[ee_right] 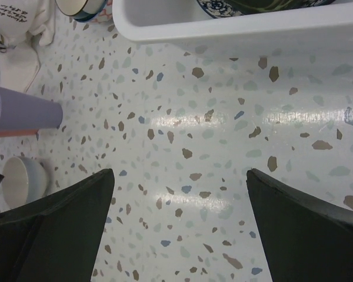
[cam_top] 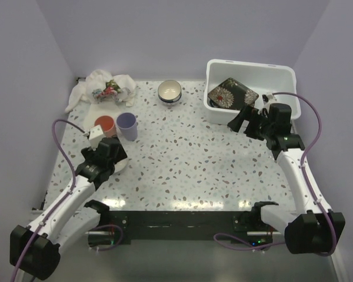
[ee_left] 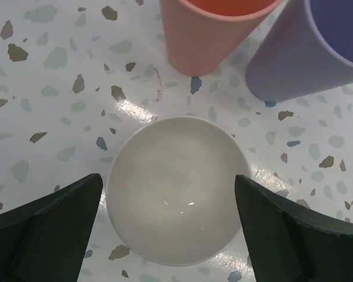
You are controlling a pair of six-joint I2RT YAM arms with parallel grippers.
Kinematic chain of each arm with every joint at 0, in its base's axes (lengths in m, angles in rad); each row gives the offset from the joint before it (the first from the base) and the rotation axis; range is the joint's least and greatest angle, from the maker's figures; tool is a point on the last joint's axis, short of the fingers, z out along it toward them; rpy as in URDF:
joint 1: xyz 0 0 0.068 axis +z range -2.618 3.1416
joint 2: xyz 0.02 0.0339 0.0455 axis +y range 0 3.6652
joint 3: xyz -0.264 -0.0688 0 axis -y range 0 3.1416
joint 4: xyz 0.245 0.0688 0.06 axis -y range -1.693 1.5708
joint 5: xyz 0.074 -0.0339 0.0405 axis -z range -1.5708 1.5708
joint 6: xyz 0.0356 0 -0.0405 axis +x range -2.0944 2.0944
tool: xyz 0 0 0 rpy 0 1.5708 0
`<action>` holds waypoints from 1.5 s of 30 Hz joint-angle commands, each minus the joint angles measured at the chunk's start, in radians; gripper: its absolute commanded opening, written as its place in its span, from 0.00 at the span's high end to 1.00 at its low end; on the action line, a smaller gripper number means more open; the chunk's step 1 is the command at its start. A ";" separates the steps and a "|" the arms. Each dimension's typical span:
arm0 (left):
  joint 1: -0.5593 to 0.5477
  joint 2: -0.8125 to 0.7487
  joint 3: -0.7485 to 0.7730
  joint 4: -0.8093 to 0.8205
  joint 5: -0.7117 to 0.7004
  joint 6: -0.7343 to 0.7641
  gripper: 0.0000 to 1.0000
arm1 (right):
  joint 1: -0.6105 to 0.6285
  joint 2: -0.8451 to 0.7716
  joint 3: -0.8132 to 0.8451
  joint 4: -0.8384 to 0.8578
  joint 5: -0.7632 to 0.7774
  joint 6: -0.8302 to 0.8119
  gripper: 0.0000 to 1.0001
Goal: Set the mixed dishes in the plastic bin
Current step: Pick up the bowl from the center of the board.
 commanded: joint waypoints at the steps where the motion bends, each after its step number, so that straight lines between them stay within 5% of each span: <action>1: 0.086 0.003 0.007 -0.048 0.039 -0.087 0.01 | 0.000 -0.045 -0.036 0.001 -0.057 -0.020 0.02; 7: 0.225 0.044 -0.042 -0.037 0.137 -0.122 0.09 | 0.000 -0.077 -0.058 0.006 -0.068 -0.024 0.02; 13: 0.299 0.071 -0.089 -0.004 0.213 -0.158 0.29 | 0.000 -0.092 -0.069 -0.002 -0.082 -0.027 0.02; 26: 0.295 0.066 -0.069 0.002 0.272 -0.099 0.91 | 0.003 -0.109 -0.089 0.001 -0.120 -0.031 0.02; 29: 0.263 0.064 -0.044 0.019 0.300 -0.059 1.00 | 0.019 -0.114 -0.102 0.001 -0.126 -0.020 0.02; 38: -0.101 0.167 0.091 -0.016 0.221 -0.105 1.00 | 0.151 -0.135 -0.152 -0.016 -0.067 0.026 0.02; 45: -0.345 0.388 0.258 -0.020 0.144 -0.133 1.00 | 0.297 -0.123 -0.156 0.009 0.033 0.077 0.05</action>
